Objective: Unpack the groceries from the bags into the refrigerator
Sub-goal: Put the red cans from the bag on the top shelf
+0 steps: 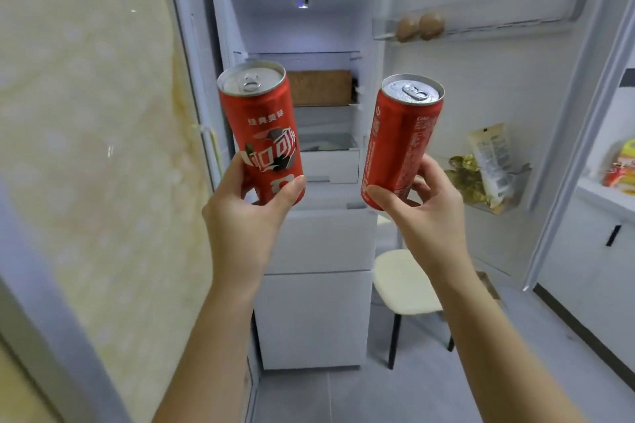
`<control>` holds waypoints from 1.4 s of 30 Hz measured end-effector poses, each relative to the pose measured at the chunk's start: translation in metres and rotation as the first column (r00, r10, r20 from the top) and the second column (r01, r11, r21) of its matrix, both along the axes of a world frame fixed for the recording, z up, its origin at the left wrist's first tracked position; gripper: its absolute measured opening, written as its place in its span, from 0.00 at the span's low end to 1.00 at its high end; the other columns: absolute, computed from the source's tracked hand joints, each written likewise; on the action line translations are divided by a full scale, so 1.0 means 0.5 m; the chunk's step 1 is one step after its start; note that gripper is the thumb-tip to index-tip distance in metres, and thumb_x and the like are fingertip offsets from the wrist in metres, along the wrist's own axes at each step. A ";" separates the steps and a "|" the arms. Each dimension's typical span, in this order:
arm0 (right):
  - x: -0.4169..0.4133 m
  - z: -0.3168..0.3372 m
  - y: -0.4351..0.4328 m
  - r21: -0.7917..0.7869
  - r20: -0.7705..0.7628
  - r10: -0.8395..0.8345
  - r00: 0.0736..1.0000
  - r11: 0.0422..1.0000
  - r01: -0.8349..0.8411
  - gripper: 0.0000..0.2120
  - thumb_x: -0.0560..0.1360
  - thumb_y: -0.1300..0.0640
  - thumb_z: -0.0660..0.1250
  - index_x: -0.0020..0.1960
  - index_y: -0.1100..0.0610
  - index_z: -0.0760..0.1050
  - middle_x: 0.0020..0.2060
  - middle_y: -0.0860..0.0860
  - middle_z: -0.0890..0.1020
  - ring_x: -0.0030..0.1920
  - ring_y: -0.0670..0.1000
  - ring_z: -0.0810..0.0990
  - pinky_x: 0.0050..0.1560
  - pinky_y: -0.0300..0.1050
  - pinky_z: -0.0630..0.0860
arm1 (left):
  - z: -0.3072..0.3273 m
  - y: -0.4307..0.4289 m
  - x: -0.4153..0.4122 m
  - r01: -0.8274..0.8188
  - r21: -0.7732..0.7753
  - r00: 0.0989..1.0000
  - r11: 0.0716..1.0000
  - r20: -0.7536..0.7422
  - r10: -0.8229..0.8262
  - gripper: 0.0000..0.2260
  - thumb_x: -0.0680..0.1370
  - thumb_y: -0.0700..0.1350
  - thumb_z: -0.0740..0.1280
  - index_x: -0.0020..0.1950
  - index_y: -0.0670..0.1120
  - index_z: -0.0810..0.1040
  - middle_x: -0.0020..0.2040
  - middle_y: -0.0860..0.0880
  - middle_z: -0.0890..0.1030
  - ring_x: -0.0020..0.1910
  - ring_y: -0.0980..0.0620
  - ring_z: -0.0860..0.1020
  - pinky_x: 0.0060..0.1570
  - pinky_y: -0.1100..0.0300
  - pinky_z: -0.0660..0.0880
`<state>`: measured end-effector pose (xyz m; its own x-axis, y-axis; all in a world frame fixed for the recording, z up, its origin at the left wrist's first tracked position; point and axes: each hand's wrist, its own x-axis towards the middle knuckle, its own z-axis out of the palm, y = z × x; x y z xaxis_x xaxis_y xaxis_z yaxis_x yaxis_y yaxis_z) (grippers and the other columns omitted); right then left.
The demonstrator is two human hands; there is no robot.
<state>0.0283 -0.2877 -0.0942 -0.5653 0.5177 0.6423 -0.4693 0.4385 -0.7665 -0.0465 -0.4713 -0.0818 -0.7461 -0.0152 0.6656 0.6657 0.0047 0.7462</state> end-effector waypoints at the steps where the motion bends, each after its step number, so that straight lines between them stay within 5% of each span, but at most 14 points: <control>1: -0.009 0.011 -0.003 0.017 -0.014 0.000 1.000 1.000 0.001 0.28 0.68 0.60 0.78 0.66 0.51 0.74 0.52 0.44 0.83 0.52 0.46 0.82 0.50 0.40 0.81 | 0.011 -0.005 -0.009 -0.005 0.009 1.000 1.000 -0.025 0.005 0.21 0.69 0.49 0.78 0.59 0.51 0.78 0.48 0.64 0.82 0.49 0.64 0.80 0.46 0.75 0.74; 9: -0.071 0.105 -0.015 0.126 -0.121 -0.004 0.993 0.992 0.019 0.29 0.67 0.58 0.78 0.66 0.52 0.75 0.51 0.44 0.84 0.51 0.46 0.82 0.50 0.40 0.81 | 0.092 -0.040 -0.059 -0.024 0.045 0.985 0.999 -0.171 0.031 0.19 0.70 0.48 0.77 0.59 0.53 0.77 0.49 0.61 0.82 0.48 0.63 0.80 0.44 0.74 0.74; 16: -0.131 0.122 -0.016 0.117 -0.135 0.007 0.991 0.993 0.008 0.28 0.67 0.57 0.78 0.66 0.51 0.75 0.51 0.44 0.84 0.51 0.47 0.83 0.53 0.51 0.81 | 0.102 -0.040 -0.104 -0.010 0.040 0.985 0.999 -0.173 0.017 0.18 0.70 0.48 0.77 0.56 0.58 0.75 0.48 0.61 0.82 0.48 0.63 0.81 0.44 0.74 0.74; 32: -0.375 0.180 0.070 0.154 -0.122 -0.007 0.993 0.988 0.026 0.27 0.67 0.54 0.79 0.65 0.47 0.75 0.51 0.41 0.83 0.50 0.42 0.82 0.50 0.36 0.79 | 0.153 0.084 -0.357 -0.024 -0.036 0.987 0.999 -0.157 0.018 0.21 0.70 0.49 0.77 0.61 0.55 0.76 0.48 0.63 0.81 0.48 0.66 0.79 0.46 0.75 0.74; 42: -0.628 0.214 0.206 0.126 -0.140 0.052 0.989 0.991 -0.034 0.26 0.68 0.55 0.78 0.64 0.47 0.75 0.51 0.41 0.83 0.51 0.43 0.81 0.53 0.41 0.79 | 0.179 0.211 -0.574 -0.140 0.022 0.982 0.990 -0.122 0.142 0.20 0.68 0.50 0.78 0.55 0.60 0.74 0.46 0.66 0.80 0.47 0.70 0.78 0.45 0.73 0.71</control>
